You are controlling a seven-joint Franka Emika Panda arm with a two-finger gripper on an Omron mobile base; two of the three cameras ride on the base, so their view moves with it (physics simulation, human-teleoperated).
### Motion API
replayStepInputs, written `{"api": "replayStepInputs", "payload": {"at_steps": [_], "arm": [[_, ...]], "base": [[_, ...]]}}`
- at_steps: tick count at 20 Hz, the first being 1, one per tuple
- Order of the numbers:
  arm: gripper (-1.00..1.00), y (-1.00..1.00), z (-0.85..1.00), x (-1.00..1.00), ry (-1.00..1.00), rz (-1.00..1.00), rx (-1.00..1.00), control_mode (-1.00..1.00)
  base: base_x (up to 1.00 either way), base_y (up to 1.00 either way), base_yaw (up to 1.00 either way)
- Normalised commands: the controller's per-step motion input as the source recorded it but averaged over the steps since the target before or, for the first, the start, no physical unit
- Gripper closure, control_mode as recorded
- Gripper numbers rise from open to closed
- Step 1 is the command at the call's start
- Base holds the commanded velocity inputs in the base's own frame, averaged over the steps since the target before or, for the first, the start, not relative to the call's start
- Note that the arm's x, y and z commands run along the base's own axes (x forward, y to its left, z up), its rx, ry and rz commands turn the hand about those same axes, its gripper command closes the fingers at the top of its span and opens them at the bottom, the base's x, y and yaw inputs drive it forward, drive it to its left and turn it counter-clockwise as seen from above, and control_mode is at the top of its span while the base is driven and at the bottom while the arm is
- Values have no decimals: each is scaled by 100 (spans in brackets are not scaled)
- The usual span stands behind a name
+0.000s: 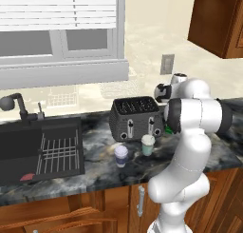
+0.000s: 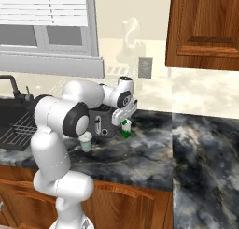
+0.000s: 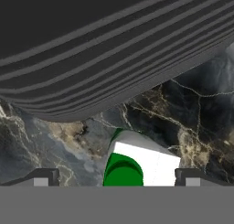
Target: Move the drinks to the dining counter.
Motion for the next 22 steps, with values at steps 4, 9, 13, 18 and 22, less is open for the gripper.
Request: {"api": "replayStepInputs", "payload": {"at_steps": [4,9,13,18,22], "arm": [[-100,0,-23,1,2,0,0,-100],[-100,0,-25,8,1,0,0,-100],[-100,0,-24,24,0,0,0,-100],[-100,0,-28,9,4,0,0,-100],[100,0,-59,-15,23,0,2,-100]], "base": [[0,0,0],[0,0,0],[0,0,0],[0,0,0],[0,0,0]]}}
